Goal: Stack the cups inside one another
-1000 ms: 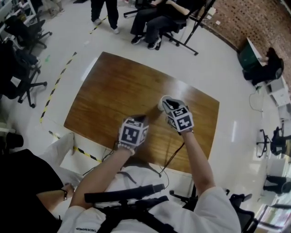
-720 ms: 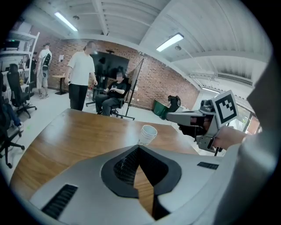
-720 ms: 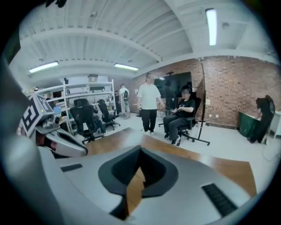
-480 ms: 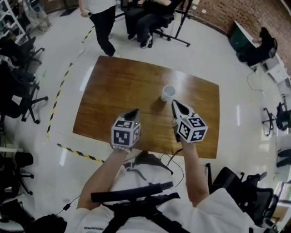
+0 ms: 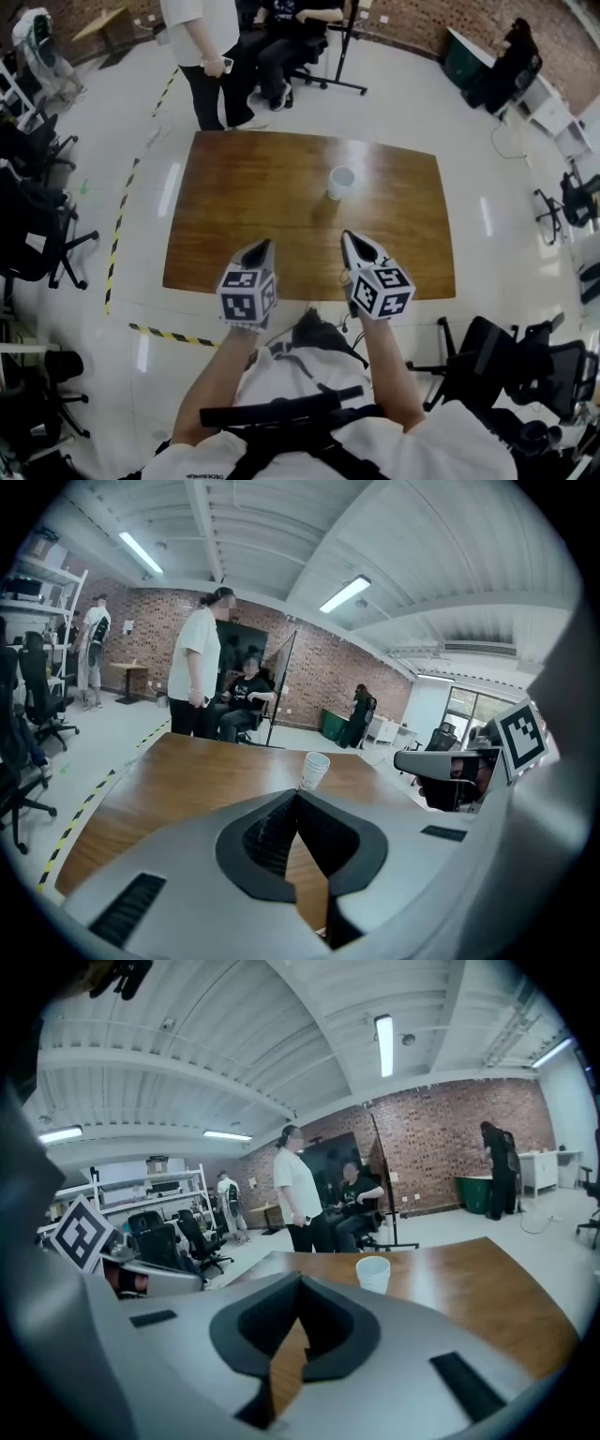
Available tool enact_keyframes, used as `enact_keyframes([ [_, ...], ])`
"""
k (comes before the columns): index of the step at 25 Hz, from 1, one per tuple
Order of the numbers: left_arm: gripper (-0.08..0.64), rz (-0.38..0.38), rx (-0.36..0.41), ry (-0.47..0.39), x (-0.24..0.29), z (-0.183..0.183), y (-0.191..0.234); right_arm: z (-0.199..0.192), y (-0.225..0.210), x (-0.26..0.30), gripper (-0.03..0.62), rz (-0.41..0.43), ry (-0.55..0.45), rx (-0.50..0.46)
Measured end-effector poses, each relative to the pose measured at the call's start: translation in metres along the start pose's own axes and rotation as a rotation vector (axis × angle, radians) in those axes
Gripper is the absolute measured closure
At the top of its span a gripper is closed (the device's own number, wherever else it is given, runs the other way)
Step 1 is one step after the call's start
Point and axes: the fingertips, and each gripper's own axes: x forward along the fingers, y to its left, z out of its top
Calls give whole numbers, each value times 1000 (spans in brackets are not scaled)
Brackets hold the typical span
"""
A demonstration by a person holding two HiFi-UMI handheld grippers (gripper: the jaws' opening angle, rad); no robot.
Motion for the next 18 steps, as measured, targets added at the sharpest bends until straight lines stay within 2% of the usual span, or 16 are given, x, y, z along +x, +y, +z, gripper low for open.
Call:
enact_keyframes([
  [7,561,-32,3,20,-20,-22,-13,-18,1,-39,589,-63,-7,50],
  [11,561,-48,12,22,-23,-22,-28,-18,1,-53,589,-71,-6,46],
  [18,561,-62,24,22,-30,-28,-29,-24,14,-59,589,-78,-8,34],
])
